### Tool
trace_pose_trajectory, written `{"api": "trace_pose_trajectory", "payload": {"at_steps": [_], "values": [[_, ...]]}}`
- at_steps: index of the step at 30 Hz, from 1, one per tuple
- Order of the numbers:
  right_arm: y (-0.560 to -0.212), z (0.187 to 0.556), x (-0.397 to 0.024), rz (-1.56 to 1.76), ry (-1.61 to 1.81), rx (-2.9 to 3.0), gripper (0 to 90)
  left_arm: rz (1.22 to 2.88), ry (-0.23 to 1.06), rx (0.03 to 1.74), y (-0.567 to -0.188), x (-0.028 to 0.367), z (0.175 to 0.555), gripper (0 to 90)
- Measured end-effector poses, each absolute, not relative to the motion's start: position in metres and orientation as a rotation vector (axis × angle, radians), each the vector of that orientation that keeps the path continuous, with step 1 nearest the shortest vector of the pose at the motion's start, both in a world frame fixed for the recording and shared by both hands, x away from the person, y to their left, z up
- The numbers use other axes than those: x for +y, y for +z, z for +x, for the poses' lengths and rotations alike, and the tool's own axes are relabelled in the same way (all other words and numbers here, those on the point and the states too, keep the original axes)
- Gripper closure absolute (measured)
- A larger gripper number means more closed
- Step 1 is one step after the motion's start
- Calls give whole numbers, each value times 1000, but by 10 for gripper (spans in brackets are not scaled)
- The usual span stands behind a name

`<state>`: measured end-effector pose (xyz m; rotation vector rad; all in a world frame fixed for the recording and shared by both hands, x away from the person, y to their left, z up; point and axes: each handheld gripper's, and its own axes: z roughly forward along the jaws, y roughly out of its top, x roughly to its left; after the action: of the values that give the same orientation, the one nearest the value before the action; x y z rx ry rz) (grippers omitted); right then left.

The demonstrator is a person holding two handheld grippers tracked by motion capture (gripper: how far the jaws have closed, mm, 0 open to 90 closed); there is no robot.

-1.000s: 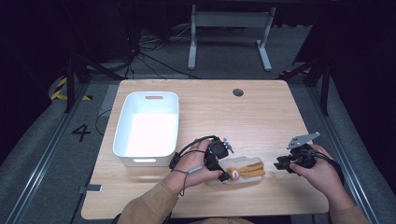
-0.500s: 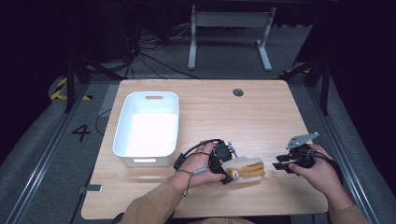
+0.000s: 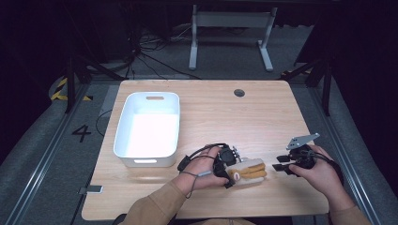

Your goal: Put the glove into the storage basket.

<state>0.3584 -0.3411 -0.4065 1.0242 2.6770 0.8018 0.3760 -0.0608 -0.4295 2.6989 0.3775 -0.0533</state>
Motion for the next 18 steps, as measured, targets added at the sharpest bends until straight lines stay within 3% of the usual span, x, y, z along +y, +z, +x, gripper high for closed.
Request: {"api": "trace_pose_trajectory", "payload": {"at_steps": [18], "values": [[-409,359,-341,1058,821,2673,560,2739,16,306,-440,-72,373,159]]}}
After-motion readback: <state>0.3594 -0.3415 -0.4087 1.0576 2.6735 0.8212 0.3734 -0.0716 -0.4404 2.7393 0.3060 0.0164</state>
